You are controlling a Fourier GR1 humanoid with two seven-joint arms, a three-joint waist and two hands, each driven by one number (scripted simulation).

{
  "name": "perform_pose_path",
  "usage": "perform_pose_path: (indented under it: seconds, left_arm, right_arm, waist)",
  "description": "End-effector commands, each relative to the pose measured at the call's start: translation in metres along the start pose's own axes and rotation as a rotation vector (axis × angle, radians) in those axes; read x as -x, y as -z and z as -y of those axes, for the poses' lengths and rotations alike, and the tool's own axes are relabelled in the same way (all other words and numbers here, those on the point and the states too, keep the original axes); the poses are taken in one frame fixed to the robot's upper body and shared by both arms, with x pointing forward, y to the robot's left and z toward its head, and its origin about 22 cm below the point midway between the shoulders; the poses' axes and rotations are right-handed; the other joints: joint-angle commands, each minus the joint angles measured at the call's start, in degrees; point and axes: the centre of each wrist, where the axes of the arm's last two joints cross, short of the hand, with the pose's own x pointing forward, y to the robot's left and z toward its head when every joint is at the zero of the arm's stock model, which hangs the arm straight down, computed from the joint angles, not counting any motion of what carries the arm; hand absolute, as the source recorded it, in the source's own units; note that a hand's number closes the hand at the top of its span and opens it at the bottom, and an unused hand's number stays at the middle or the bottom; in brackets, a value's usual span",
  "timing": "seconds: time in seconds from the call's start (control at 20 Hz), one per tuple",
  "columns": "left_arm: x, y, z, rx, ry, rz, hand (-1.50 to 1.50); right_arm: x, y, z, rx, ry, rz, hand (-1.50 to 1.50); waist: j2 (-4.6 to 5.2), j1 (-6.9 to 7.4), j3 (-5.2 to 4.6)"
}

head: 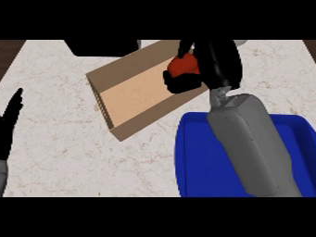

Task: Pick the bell pepper from the tray and place it in the cardboard box

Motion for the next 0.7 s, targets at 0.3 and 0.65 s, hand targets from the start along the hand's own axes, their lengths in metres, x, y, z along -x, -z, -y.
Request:
perform_pose_path:
  seconds: [0.3, 0.65]
  left_arm:
    - [-0.008, 0.013, 0.012, 0.013, 0.000, 0.025, 0.00]
    - [-0.025, 0.017, 0.008, 0.030, 0.011, 0.049, 0.00]
  right_arm:
    - [-0.021, 0.065, -0.037, -0.068, 0.125, -0.087, 1.50]
    - [-0.010, 0.080, -0.064, -0.070, 0.090, -0.156, 1.50]
  waist:
    - [0.51, 1.06, -0.02]
    - [1.25, 3.38, -0.02]
